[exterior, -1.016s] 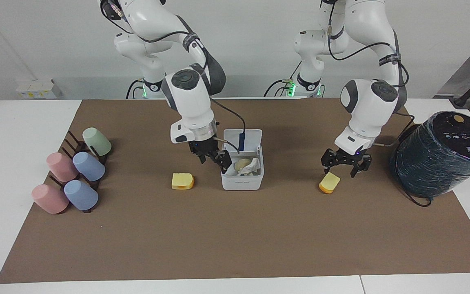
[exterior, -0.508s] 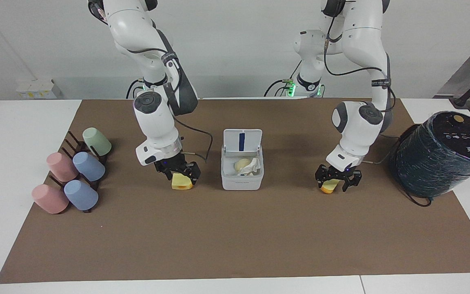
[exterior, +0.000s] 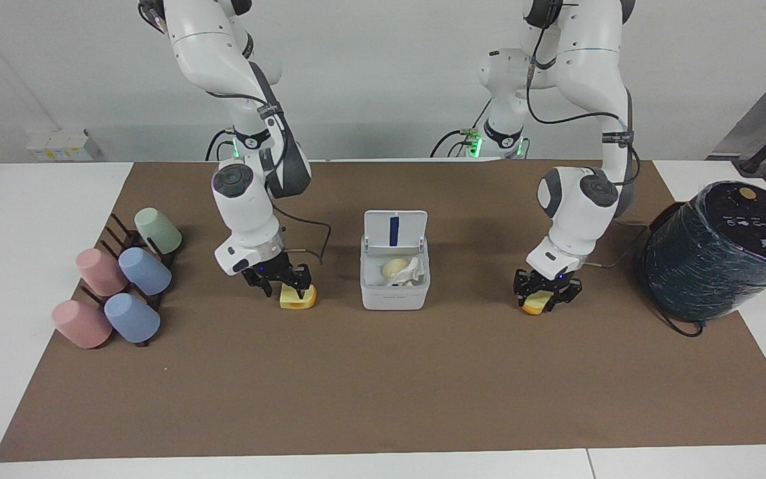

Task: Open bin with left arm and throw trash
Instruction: 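Carry the block to the bin with the left gripper while the right gripper grasps another, then drop both yellow blocks into the bin with the left and right grippers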

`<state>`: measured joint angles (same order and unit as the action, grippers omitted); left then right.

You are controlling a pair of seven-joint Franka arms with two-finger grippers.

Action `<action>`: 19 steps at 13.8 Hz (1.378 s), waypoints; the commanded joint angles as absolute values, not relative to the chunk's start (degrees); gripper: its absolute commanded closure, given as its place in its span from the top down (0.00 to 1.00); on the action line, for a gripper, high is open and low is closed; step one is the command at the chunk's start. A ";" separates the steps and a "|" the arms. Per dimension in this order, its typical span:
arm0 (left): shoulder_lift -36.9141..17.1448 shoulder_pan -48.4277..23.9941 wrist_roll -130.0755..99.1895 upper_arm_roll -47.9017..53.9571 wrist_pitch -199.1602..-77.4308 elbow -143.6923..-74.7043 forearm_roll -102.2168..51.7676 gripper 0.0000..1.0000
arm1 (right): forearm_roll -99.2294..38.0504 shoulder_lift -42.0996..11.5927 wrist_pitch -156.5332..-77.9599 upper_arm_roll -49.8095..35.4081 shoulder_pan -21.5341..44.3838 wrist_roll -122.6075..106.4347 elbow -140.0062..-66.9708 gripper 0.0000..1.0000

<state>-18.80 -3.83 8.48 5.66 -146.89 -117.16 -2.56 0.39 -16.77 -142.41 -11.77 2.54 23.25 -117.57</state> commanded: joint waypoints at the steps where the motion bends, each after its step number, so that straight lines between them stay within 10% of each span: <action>1: -17.58 -4.04 8.70 5.45 -147.57 -118.92 -1.67 0.11 | 0.44 -14.50 -142.39 -12.48 1.58 23.11 -120.23 0.00; 2: -17.58 -4.04 8.53 5.45 -147.48 -118.57 -1.67 0.00 | 0.44 -14.50 -142.12 -12.48 1.67 23.64 -120.23 0.00; 12: -17.49 -16.06 -22.54 5.45 -122.19 -97.93 -1.32 0.00 | 0.18 -14.50 -140.71 -12.57 2.20 26.45 -118.48 0.00; 19: -17.67 -27.76 -45.78 5.89 -122.24 -95.80 -0.61 0.00 | -0.26 -12.40 -128.69 -12.83 2.29 30.15 -108.03 0.00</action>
<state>-17.41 -25.70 -42.01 6.54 -121.67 -96.03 -1.55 0.34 -13.79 -132.92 -12.18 2.65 28.92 -110.77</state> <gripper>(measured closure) 0.921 0.978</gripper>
